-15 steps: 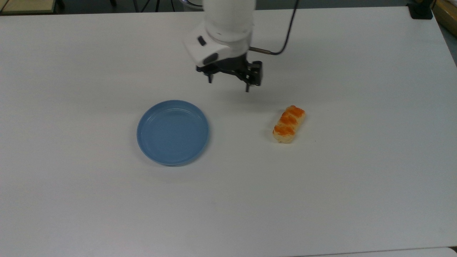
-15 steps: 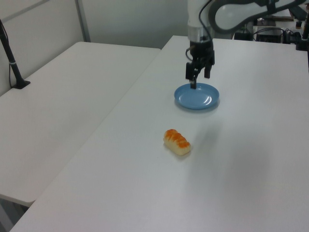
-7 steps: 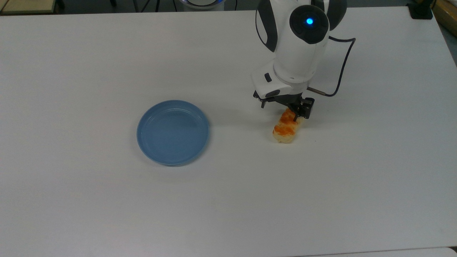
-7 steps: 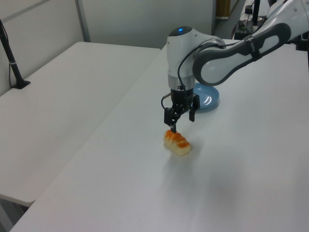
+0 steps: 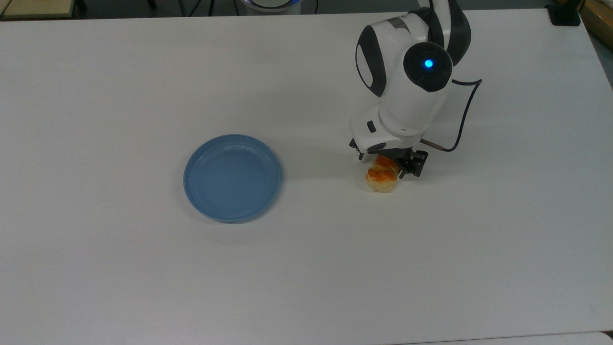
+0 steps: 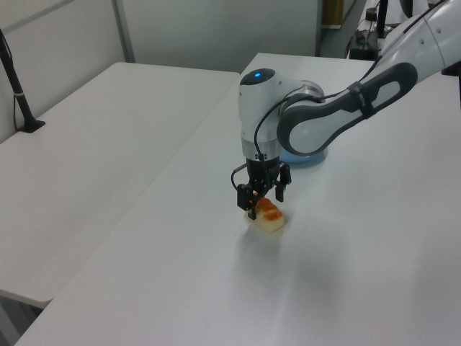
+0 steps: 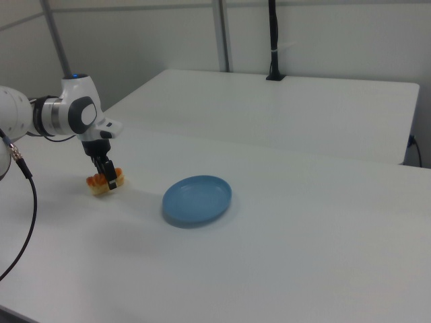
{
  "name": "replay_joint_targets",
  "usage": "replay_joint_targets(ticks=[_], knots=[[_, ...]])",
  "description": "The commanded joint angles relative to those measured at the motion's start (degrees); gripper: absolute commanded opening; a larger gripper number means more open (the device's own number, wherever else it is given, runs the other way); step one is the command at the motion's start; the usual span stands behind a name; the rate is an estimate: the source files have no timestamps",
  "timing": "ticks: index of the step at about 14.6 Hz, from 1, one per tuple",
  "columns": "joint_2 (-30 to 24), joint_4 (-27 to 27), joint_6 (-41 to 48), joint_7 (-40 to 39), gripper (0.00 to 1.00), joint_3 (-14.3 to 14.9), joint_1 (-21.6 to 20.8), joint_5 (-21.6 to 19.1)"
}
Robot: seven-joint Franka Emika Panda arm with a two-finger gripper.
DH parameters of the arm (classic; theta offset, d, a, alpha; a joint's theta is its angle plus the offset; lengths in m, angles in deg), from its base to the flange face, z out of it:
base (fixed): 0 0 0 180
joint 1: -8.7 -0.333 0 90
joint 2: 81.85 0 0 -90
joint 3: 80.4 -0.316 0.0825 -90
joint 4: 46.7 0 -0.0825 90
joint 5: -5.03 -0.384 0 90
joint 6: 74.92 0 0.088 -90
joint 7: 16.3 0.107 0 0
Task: Put the bread on a plate
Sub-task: 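Close the gripper on the bread roll, then lift the bread roll and carry it over the blue plate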
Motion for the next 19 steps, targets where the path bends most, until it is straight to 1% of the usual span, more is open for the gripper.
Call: replay_joint_targets(ticks=[1, 2, 3, 4, 6, 7, 10, 11, 13, 15, 17, 19], knots=[[1.3, 1.6, -0.5, 1.1, 0.97, 1.2, -1.3, -0.6], [1.3, 1.6, -0.5, 1.1, 0.85, 1.1, -1.4, -0.6], [1.3, 1.7, -0.5, 1.0, 0.66, 1.1, -1.3, -0.7], [1.3, 1.7, -0.5, 0.8, 0.35, 1.1, -1.3, -0.7], [1.2, 1.7, -0.5, 0.8, 0.11, 1.1, -1.3, -0.7], [1.2, 1.7, -0.5, 0.8, 0.06, 1.1, -1.3, -0.7], [0.3, 1.9, 0.5, 0.5, 0.05, 1.5, -1.3, -0.7], [-0.7, 2.9, 1.6, -0.3, 0.05, 1.9, -1.1, -0.4], [-0.9, 5.4, 7.2, -3.8, 0.05, 4.3, -0.9, -0.7], [-1.5, 7.8, 12.1, -7.4, 0.05, 5.8, -0.2, -1.0], [-3.4, 8.3, 16.2, -11.0, 0.05, 7.1, 1.4, -2.9], [-5.8, 10.8, 22.2, -14.8, 0.05, 8.1, 3.3, -5.7]])
